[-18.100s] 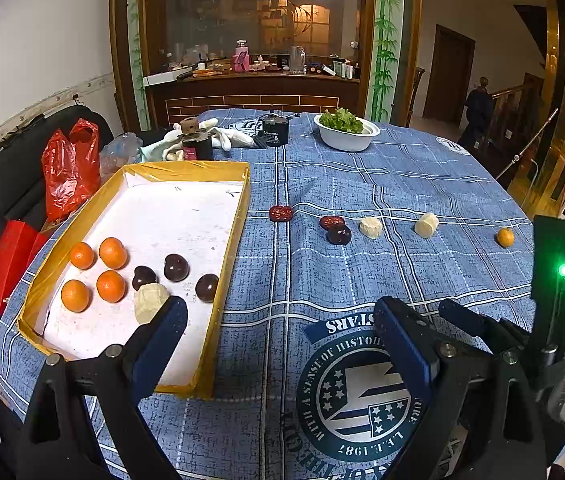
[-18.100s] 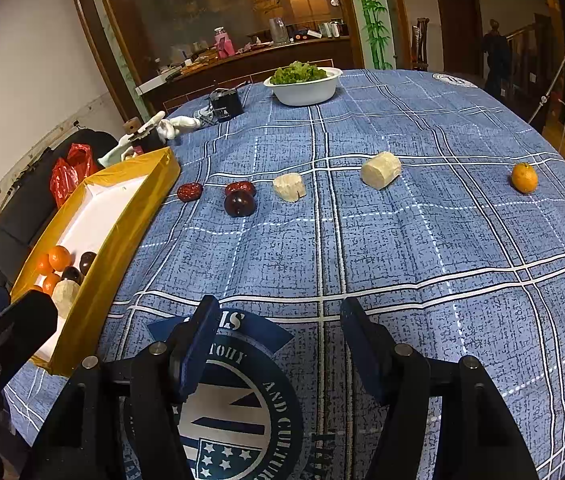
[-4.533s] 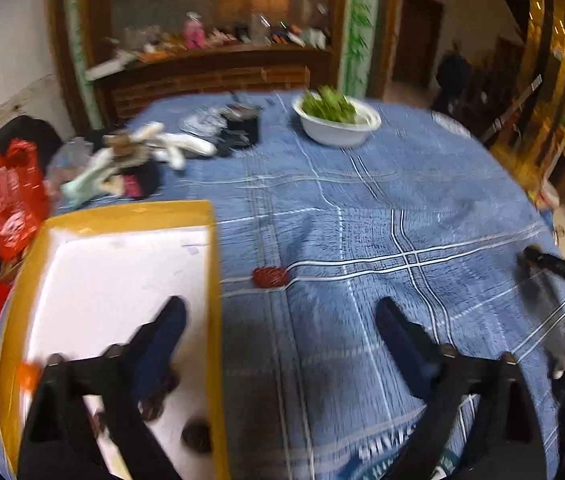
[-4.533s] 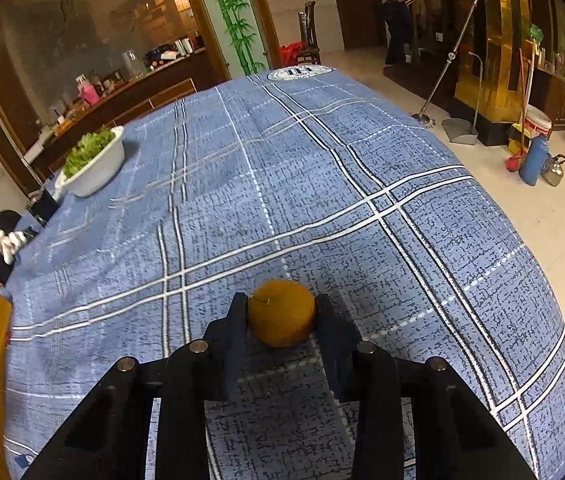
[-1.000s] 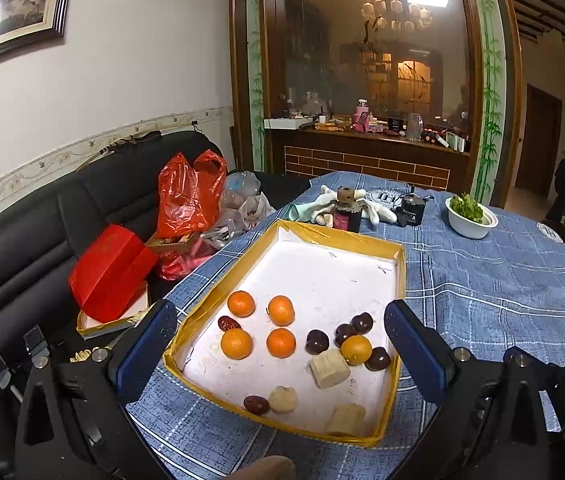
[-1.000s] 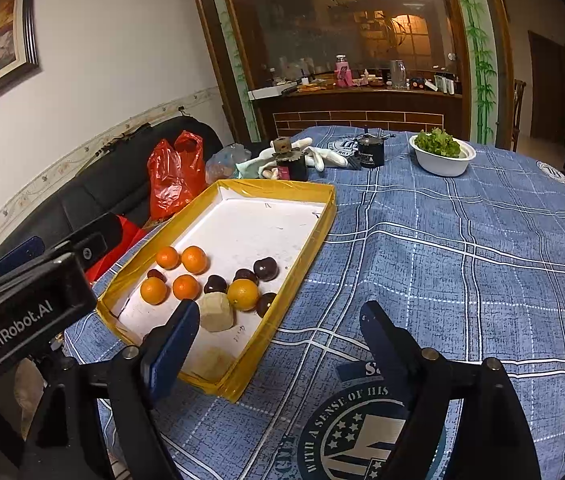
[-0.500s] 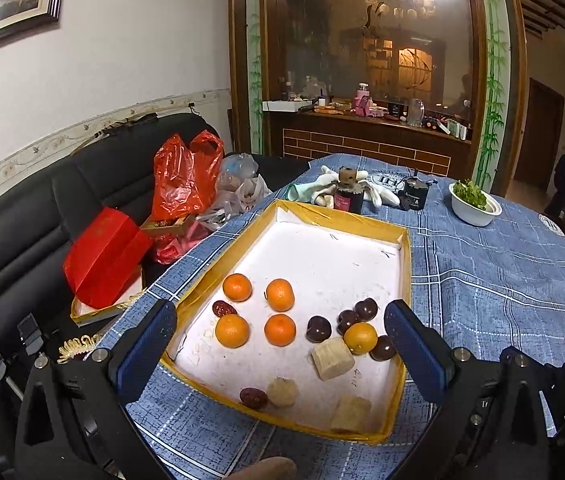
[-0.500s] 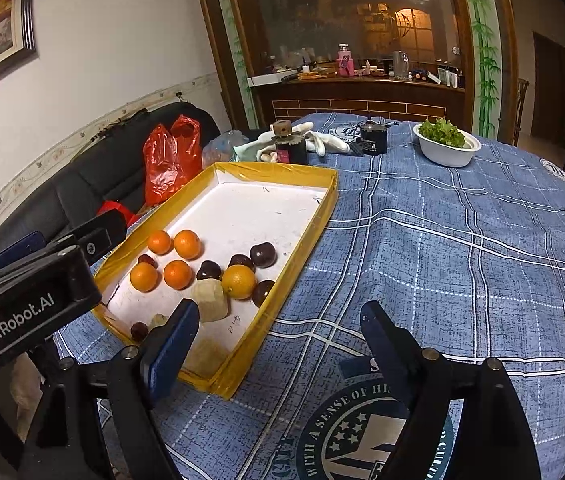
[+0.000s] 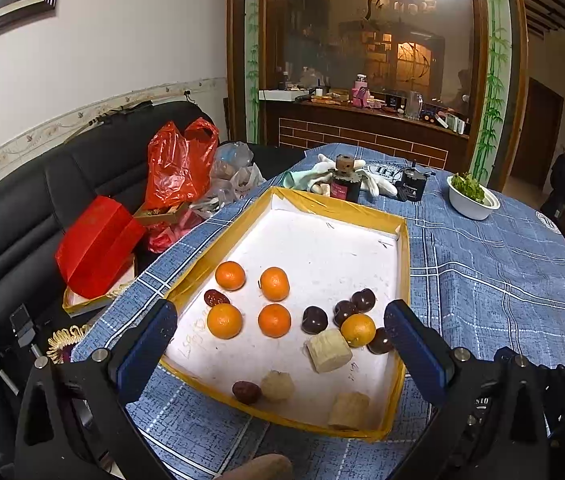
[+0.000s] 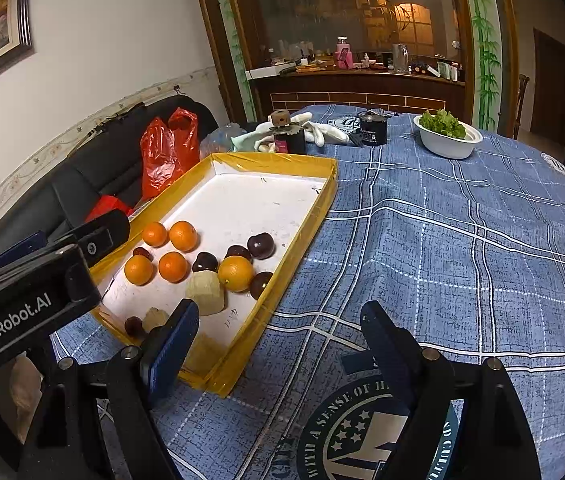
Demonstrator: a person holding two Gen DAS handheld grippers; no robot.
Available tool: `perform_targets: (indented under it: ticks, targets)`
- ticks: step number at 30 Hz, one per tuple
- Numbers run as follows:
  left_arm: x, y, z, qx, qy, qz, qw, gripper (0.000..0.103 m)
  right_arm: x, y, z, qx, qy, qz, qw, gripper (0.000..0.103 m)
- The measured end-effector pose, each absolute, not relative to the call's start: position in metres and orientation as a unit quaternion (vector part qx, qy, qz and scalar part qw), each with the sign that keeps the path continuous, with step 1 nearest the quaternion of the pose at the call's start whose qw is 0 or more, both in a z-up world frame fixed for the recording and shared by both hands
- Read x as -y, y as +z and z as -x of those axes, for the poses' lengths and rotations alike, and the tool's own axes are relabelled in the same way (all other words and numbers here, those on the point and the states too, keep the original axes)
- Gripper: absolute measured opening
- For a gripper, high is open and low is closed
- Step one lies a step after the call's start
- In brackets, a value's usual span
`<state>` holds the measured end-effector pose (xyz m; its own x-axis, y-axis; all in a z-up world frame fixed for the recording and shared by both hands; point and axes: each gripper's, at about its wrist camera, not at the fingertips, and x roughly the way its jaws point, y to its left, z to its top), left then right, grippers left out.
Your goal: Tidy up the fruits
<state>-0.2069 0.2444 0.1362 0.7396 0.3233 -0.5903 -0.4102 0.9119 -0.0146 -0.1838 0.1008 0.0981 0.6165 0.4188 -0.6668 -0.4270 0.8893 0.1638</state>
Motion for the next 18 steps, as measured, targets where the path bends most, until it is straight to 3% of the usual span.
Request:
perform_targets:
  ticks: [18]
  targets:
    - [-0.247,0.124,0.203,-0.319,0.187,0.094,0.924,0.103,-0.106,0.095,0.186,-0.367,0.229,0.023,0.901,0.088]
